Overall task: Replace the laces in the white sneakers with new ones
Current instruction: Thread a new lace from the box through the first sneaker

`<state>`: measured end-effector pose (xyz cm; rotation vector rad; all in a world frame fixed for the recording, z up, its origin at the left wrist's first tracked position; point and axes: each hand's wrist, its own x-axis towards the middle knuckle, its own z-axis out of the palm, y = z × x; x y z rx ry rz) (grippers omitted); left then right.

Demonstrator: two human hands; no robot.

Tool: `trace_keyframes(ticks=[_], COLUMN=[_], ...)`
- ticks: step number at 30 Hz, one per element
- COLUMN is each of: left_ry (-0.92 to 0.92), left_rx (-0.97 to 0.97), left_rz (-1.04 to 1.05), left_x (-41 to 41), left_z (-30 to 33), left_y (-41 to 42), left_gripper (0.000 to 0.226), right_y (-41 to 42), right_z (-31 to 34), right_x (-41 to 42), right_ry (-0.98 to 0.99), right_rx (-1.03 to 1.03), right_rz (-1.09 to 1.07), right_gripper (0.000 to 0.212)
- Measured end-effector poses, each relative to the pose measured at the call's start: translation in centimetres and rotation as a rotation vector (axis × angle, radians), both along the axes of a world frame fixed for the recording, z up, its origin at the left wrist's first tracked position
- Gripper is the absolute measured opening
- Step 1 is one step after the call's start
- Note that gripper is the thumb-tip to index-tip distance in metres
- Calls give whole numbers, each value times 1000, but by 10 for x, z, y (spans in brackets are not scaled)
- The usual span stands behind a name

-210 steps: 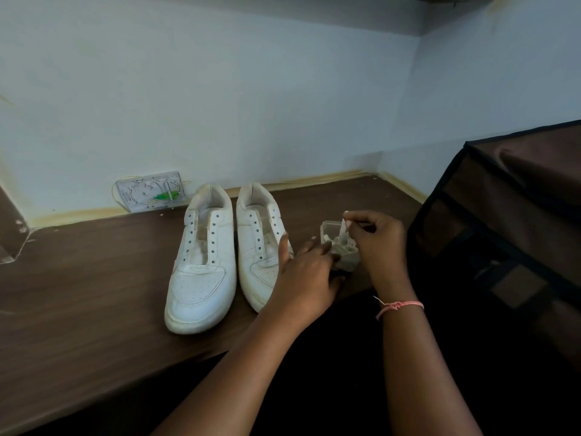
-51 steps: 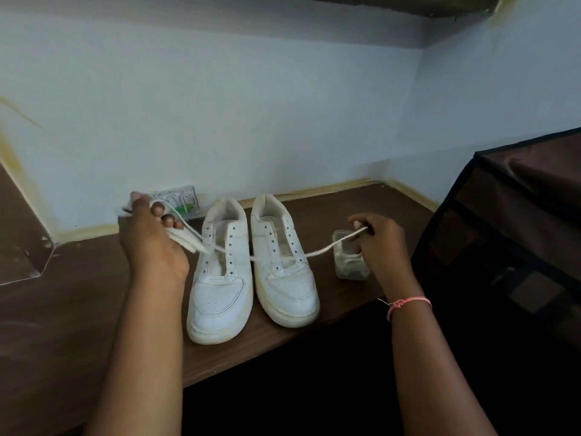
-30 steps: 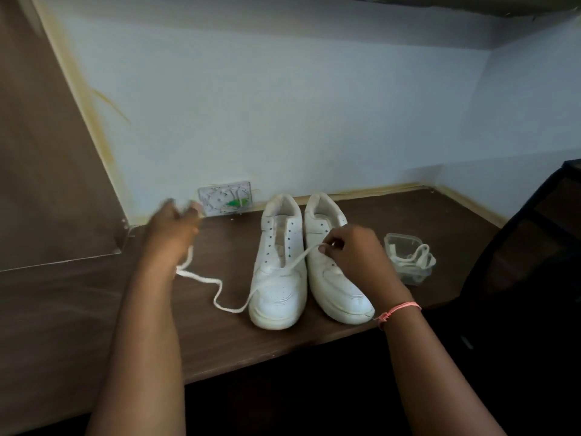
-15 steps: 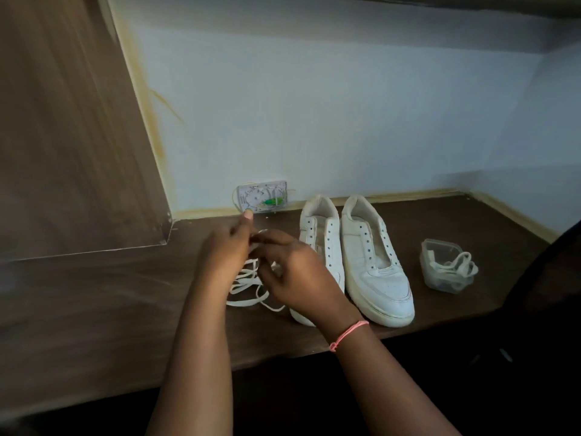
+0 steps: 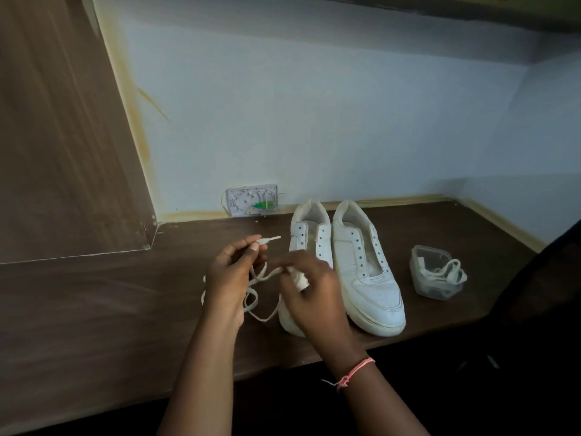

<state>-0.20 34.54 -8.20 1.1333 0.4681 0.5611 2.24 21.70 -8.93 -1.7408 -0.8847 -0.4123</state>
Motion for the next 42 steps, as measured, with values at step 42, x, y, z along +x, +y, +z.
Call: trace_keyframes(ticks=[42], left_ry=[308], left_rx=[1064], left_rz=[-214], left_x=[20], left_z=[2], left_y=[-4], left_gripper=[22], right_y=[-13], right_z=[-24], right_x=[46], right_ry=[261], right_rx=[-233], right_rz=[-267], right_gripper=[25])
